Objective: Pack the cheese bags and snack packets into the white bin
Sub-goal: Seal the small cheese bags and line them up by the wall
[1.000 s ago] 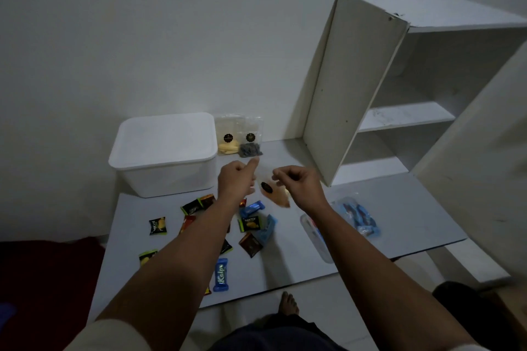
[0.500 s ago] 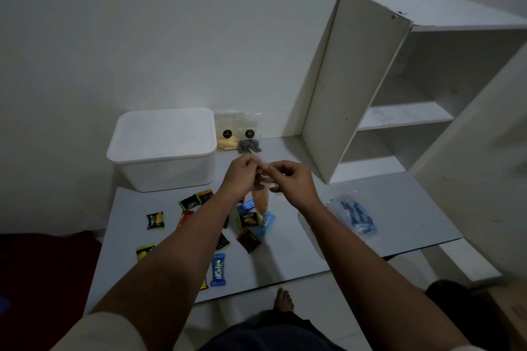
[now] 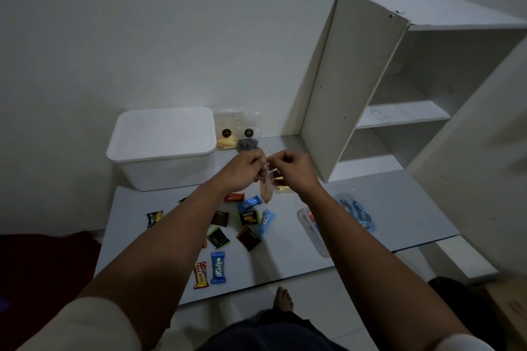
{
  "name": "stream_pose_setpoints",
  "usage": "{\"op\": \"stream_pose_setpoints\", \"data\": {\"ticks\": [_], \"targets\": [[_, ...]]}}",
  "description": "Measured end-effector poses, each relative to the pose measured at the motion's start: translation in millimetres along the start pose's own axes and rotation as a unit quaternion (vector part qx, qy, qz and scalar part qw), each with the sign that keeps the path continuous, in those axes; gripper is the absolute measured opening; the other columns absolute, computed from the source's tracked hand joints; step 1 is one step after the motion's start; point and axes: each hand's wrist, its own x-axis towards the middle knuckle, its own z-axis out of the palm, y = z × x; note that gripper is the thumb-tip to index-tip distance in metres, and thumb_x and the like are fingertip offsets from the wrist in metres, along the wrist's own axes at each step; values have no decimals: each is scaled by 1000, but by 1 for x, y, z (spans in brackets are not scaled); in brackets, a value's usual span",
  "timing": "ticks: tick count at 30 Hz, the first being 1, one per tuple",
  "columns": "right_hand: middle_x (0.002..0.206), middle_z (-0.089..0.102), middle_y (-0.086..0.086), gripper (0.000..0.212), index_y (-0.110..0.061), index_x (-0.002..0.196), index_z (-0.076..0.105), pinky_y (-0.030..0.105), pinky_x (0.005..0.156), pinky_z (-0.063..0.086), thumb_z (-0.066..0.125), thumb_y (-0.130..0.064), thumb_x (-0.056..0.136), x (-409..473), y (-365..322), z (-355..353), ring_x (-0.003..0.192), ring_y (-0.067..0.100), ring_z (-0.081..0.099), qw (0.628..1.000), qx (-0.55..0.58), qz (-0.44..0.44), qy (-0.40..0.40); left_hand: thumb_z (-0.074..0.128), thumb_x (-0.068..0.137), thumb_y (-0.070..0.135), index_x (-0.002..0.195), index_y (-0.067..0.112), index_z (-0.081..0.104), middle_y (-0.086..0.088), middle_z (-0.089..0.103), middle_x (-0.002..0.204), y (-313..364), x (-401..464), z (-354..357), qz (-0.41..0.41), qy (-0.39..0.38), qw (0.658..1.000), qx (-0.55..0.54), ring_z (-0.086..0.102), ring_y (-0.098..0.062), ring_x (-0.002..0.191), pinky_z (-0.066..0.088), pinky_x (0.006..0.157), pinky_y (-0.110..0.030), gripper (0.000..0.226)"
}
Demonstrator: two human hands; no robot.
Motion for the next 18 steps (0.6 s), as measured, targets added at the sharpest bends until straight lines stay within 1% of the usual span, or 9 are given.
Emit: {"op": "stream_pose_setpoints", "data": {"ticks": [3, 4, 6, 9, 10, 12, 14, 16, 18], "targets": [[81, 72, 12, 20, 8, 99, 69, 27, 56, 57, 64, -11, 98, -1, -2, -1, 60, 15, 71, 1000, 19, 4, 16, 42, 108, 19, 87, 11, 56, -7, 67, 83, 4, -3, 3, 14, -11, 999, 30, 64, -12, 74, 47, 65, -15, 27], [81, 72, 11, 20, 9, 99, 69, 26, 55, 57, 64, -11, 99, -1, -2, -2, 58, 14, 71, 999, 25, 5, 21, 42, 108, 20, 89, 9, 57, -10, 68, 86, 4, -4, 5, 19, -15, 999, 36, 65, -15, 76, 48, 64, -14, 26], [81, 71, 11, 21, 10, 100, 67, 24, 56, 56, 62, -10, 99, -1, -1, -4, 59, 12, 71, 999, 27, 0, 19, 44, 107, 22, 89, 11, 60, -10, 70, 86, 4, -5, 7, 23, -6, 999, 43, 68, -20, 76, 51, 67, -21, 26], [79, 70, 9, 21, 13, 103, 65, 23, 60, 56, 60, -8, 101, -3, -1, -5, 62, 10, 70, 1000, 24, -19, 3, 48, 102, 25, 84, 16, 61, -5, 70, 78, 5, -4, 8, 21, 47, 998, 42, 66, -17, 69, 51, 66, -32, 24], [80, 70, 10, 22, 13, 103, 65, 24, 61, 57, 59, -7, 101, -3, -1, -4, 64, 11, 71, 999, 27, -25, 0, 48, 102, 26, 84, 16, 60, -7, 70, 78, 6, -3, 9, 18, 55, 998, 39, 67, -19, 70, 52, 66, -36, 24], [83, 71, 12, 22, 14, 104, 64, 26, 64, 59, 59, -7, 101, -3, -3, -3, 68, 14, 72, 999, 35, -31, 0, 45, 102, 27, 84, 17, 57, -11, 69, 81, 8, -3, 10, 15, 56, 998, 38, 68, -29, 75, 57, 71, -46, 24], [87, 72, 16, 21, 13, 104, 65, 30, 69, 60, 61, -7, 100, -1, -4, -2, 72, 18, 73, 998, 45, -32, 3, 43, 103, 27, 84, 16, 55, -13, 67, 82, 8, -2, 8, 19, 66, 996, 48, 66, -35, 79, 56, 75, -55, 25], [89, 72, 19, 18, 12, 104, 66, 36, 73, 61, 63, -5, 98, 2, -4, -1, 76, 22, 73, 998, 56, -29, 5, 42, 105, 25, 86, 14, 54, -13, 66, 80, 9, -1, 5, 24, 80, 995, 56, 65, -36, 78, 54, 74, -54, 25], [90, 73, 20, 14, 9, 104, 68, 41, 76, 63, 66, 0, 94, 3, -6, 0, 77, 24, 73, 999, 49, -23, 8, 41, 106, 24, 89, 14, 55, -9, 65, 79, 11, 0, 3, 23, 87, 994, 60, 66, -33, 76, 55, 73, -48, 24]]}}
